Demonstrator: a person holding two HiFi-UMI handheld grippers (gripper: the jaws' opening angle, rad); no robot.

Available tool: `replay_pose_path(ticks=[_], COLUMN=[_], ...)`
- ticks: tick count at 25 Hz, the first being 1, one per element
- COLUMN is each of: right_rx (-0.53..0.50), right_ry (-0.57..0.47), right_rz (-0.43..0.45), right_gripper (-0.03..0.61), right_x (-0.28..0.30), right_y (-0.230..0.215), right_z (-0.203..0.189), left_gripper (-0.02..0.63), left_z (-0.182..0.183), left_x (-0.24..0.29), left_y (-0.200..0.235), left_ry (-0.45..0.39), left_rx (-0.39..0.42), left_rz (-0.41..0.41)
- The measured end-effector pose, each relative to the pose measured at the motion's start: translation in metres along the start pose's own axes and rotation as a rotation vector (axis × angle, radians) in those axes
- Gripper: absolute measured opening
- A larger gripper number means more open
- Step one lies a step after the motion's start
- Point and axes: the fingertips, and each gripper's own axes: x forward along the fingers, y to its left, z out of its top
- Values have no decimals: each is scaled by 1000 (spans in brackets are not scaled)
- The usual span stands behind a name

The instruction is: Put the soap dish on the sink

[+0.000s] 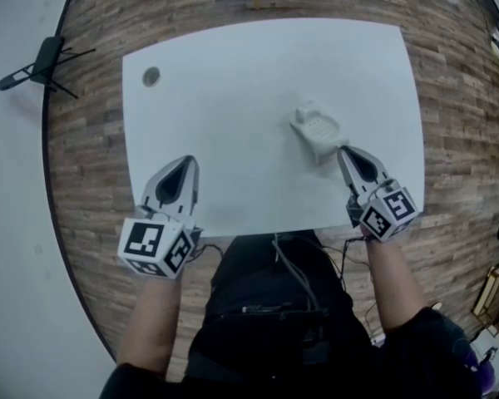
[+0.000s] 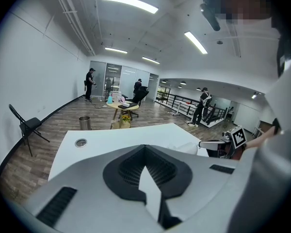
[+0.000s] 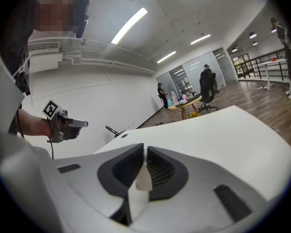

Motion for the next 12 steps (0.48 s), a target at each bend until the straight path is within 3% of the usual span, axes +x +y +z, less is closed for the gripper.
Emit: replay_pose_path(ticks=[12], right_rx=[22], right_ry=[33], right_rz=[-32], right_gripper=[28], right_x=[-7], right_y=[-7], right_z=[-19], left_gripper=[-11], left_z=[-3], left_x=[7], left_y=[-7], left_ry=[14], left_rx=[3], left_rz=[-33])
